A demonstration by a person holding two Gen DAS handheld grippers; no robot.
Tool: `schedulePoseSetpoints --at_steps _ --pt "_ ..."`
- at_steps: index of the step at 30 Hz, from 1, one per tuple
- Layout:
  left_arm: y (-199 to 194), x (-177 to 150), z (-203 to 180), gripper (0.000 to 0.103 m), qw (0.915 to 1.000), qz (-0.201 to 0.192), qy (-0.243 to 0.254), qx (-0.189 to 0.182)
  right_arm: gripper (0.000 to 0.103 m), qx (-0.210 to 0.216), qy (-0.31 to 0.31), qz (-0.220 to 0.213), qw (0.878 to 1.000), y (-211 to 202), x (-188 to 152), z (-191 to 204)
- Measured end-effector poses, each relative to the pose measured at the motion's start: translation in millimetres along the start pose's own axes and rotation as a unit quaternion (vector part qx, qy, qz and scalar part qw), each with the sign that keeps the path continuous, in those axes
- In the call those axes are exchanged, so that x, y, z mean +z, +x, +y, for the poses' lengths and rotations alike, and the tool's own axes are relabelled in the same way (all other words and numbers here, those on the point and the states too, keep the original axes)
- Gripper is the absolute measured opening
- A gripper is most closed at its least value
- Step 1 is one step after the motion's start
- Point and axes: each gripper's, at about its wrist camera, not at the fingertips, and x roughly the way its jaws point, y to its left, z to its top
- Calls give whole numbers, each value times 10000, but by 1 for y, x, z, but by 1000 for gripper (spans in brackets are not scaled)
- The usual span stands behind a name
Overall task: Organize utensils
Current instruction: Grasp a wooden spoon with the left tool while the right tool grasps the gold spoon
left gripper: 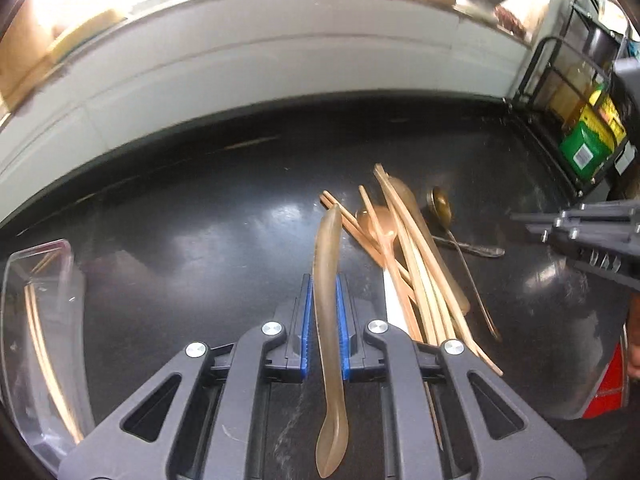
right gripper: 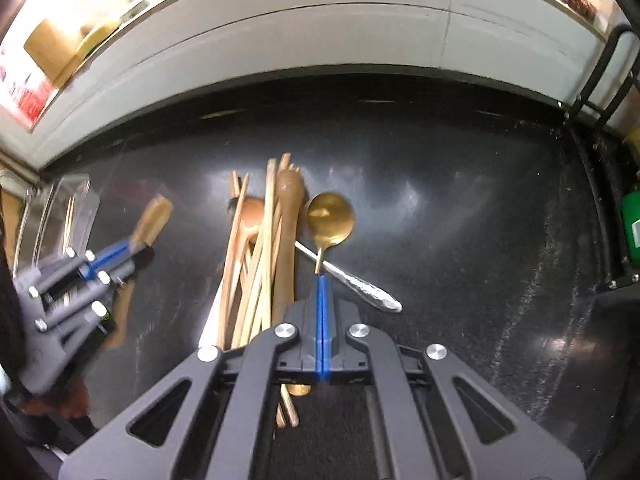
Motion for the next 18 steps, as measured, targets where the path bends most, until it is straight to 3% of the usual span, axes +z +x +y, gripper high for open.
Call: schedulePoseSetpoints --at_steps 4,8,10,12,16,18 --pt "-25 -10 5 10 9997 -159 -83 136 1 577 599 12 9965 14 -8 -20" --pt "-42 -21 6 10 9994 -180 -111 266 1 421 764 38 9962 29 -11 -27" --pt "-48 -26 7 10 9992 -189 -194 278 13 267 666 69 9974 33 -10 -23" --pt "-54 -31 11 10 9990 -196 -290 268 53 168 652 40 9977 36 -13 -21" --pt "-63 -37 17 10 9984 -251 -376 340 54 -8 542 3 9985 44 -18 -6" --pt "-63 -43 21 10 9979 -246 -446 399 48 -133 555 4 9984 52 -22 -5"
